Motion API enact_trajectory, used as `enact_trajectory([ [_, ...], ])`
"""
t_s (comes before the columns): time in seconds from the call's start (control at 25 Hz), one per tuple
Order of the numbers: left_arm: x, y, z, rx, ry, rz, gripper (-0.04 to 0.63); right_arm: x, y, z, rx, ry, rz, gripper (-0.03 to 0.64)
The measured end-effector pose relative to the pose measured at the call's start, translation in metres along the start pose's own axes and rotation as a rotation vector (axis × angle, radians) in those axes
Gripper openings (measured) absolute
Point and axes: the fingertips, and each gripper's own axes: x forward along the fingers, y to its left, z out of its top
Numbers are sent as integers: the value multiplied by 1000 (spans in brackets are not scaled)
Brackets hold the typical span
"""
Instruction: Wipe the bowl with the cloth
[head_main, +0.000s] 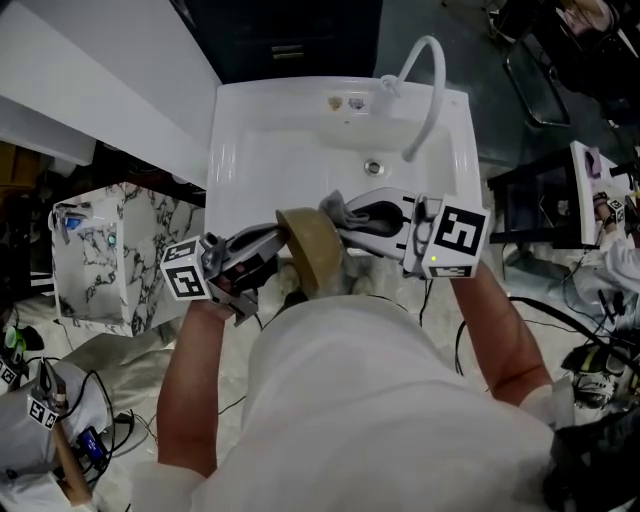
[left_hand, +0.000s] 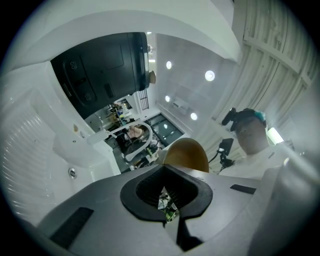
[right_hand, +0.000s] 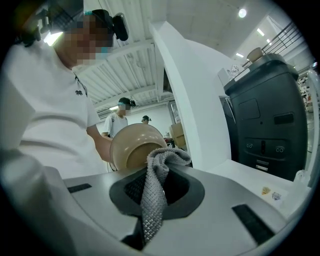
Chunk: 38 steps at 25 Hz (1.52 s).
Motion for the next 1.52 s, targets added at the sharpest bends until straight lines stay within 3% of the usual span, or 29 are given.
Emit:
enact_trajectory([
  [0.44, -11, 8, 10, -14, -60, 35, 11, 13, 5, -28, 50, 43, 7, 29],
  [0.92, -25, 35, 21, -4, -109, 178, 9, 21, 22, -52, 70, 118, 49, 29],
  [1.32, -47, 64, 17, 7, -43, 292, 9, 31, 30, -47, 54, 141, 66, 28],
  [1.52, -60, 77, 16, -10, -3, 310, 11, 37, 13, -37, 71, 114, -3, 29],
])
